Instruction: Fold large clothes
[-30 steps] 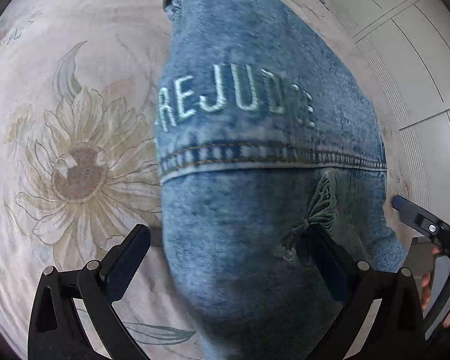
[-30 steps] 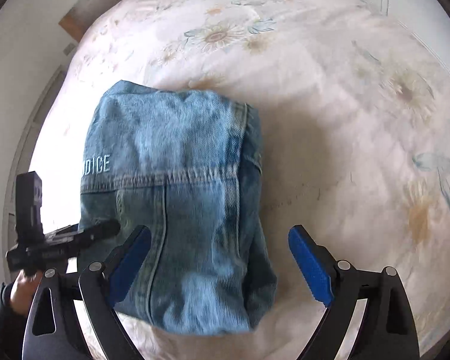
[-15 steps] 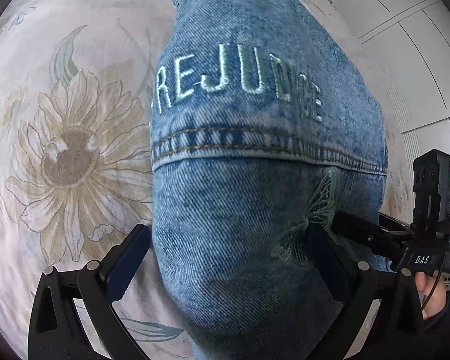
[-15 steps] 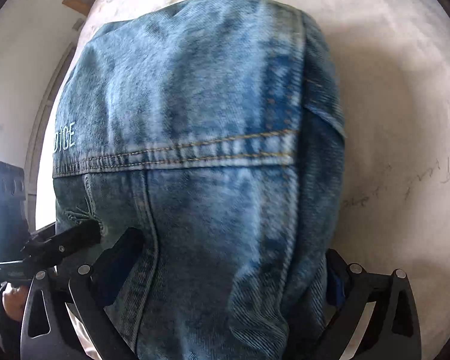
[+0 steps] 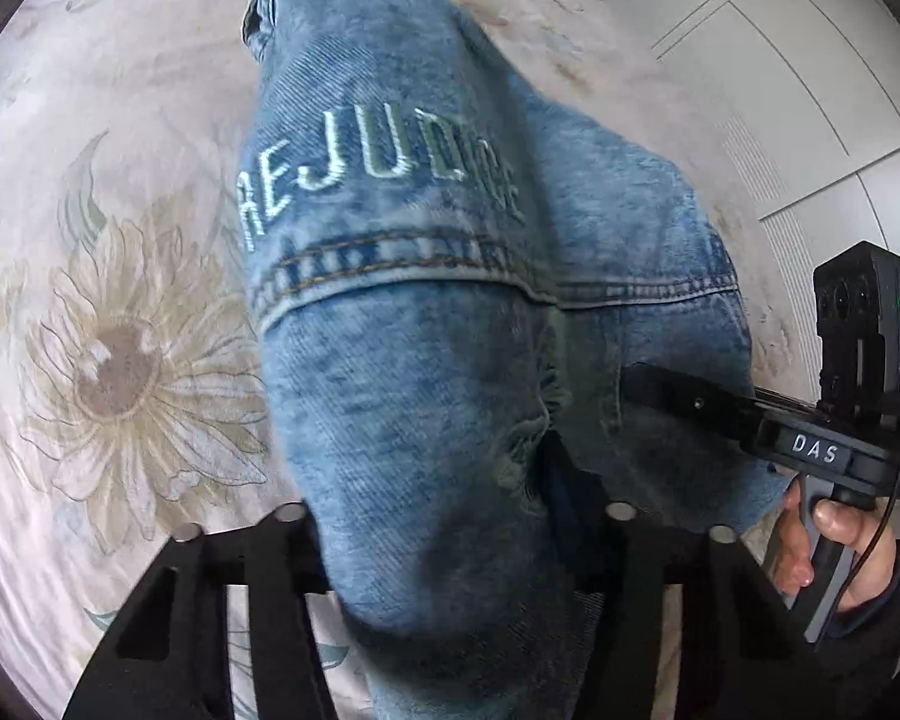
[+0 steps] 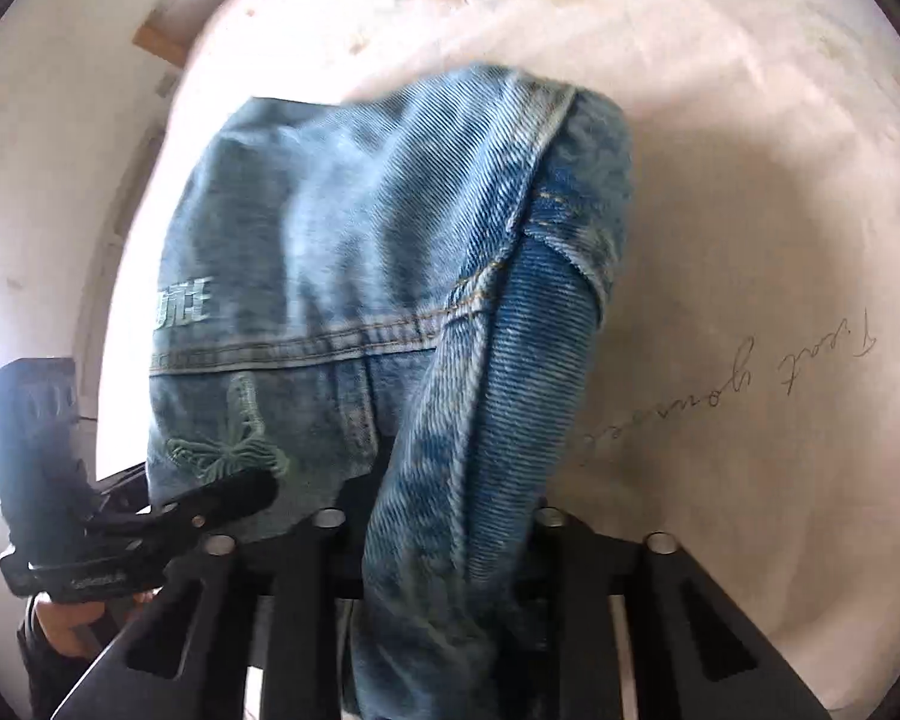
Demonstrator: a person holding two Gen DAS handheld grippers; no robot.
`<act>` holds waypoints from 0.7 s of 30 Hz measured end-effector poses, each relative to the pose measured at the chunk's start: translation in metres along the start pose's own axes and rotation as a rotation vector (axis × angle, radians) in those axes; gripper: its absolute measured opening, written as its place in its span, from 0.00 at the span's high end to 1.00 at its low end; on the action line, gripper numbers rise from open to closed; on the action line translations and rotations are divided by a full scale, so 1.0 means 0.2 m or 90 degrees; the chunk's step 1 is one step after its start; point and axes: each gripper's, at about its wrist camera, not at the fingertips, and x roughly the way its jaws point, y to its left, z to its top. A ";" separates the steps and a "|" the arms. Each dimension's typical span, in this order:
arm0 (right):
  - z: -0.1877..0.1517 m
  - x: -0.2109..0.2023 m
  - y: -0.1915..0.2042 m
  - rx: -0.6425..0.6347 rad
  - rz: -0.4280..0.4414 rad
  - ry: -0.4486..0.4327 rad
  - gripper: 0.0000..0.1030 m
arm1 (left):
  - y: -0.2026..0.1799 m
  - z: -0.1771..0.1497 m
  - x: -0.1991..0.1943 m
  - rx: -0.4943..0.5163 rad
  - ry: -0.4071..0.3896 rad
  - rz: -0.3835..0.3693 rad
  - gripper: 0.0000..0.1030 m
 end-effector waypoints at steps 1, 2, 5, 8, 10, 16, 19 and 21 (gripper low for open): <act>0.00 -0.02 0.04 -0.013 -0.001 -0.007 0.80 | 0.01 0.00 -0.03 0.003 -0.004 -0.005 0.61; 0.00 -0.04 0.08 -0.023 0.003 -0.014 0.80 | 0.01 -0.01 -0.06 0.009 -0.010 -0.006 0.62; -0.01 -0.12 0.18 -0.050 0.022 -0.032 0.82 | 0.03 -0.06 -0.18 0.019 -0.033 -0.007 0.63; -0.02 -0.16 0.30 -0.075 0.034 -0.047 0.82 | 0.07 -0.10 -0.34 0.032 -0.066 0.003 0.63; -0.01 -0.18 0.40 -0.089 0.056 -0.059 0.82 | 0.10 -0.13 -0.46 0.037 -0.087 0.014 0.63; 0.04 -0.03 0.72 -0.136 0.066 -0.048 0.82 | 0.28 -0.24 -0.62 0.035 -0.114 0.068 0.63; 0.03 0.12 0.80 -0.149 0.037 -0.022 0.82 | 0.41 -0.31 -0.54 0.010 -0.097 0.085 0.63; 0.06 0.26 0.81 -0.146 0.008 0.008 0.81 | 0.49 -0.37 -0.42 -0.017 -0.065 0.087 0.61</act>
